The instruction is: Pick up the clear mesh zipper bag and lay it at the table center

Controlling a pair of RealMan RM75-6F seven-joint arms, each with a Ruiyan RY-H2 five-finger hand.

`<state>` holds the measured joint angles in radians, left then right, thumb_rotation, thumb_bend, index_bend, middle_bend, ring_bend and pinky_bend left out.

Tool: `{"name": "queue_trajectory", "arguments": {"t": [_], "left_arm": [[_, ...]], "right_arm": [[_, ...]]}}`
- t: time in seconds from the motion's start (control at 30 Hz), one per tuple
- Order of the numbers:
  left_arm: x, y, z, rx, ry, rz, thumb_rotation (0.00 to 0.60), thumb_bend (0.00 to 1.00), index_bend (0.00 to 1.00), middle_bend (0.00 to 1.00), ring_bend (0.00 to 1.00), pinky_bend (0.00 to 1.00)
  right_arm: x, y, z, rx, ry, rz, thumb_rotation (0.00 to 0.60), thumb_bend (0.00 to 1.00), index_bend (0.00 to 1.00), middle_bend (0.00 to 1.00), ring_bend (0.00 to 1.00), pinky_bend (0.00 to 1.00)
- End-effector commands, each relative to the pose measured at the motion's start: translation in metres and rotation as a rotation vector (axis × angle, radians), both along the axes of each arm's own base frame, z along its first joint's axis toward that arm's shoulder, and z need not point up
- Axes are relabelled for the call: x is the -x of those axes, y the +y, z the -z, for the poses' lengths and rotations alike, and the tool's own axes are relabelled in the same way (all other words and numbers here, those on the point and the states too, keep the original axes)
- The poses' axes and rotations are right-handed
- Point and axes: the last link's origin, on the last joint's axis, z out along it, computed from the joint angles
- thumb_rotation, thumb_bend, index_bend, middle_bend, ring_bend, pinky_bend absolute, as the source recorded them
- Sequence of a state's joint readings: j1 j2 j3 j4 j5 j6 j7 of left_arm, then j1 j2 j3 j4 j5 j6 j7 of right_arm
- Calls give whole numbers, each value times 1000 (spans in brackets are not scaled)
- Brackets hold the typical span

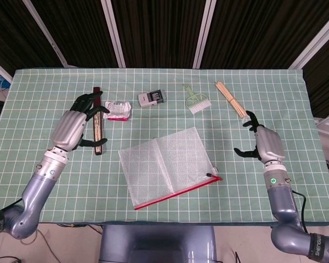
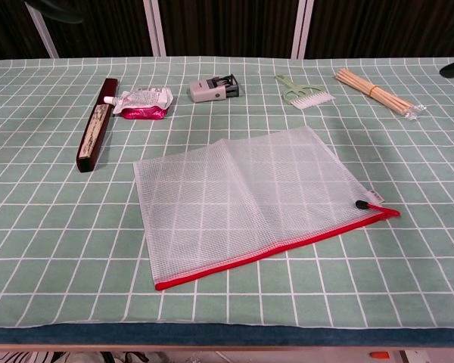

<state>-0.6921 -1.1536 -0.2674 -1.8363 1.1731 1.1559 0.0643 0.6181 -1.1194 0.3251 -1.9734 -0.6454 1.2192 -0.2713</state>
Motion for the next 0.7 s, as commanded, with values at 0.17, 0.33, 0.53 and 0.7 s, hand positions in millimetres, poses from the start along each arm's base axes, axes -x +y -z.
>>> {"name": "queue_trajectory", "arguments": {"t": [0.17,0.33,0.53,0.7], "left_arm": [[36,-27,-15,-54,110,-23,600,107,156,0,0,0],[83,-64,-32,-125,238,-102,600,107,93,0,0,0],[145,-115,-45,-185,318,-261,600,107,10,0,0,0],[186,-145,-54,-226,339,-370,600,77,0,0,0,0]], "right_arm": [[14,13,-6,-15,61,-14,600,171,0,111,121,267],[40,33,-14,-11,189,-37,600,129,0,20,45,246],[83,66,-27,9,290,-32,600,108,0,0,0,226],[117,95,-37,57,338,-31,600,105,0,0,0,221]]}}
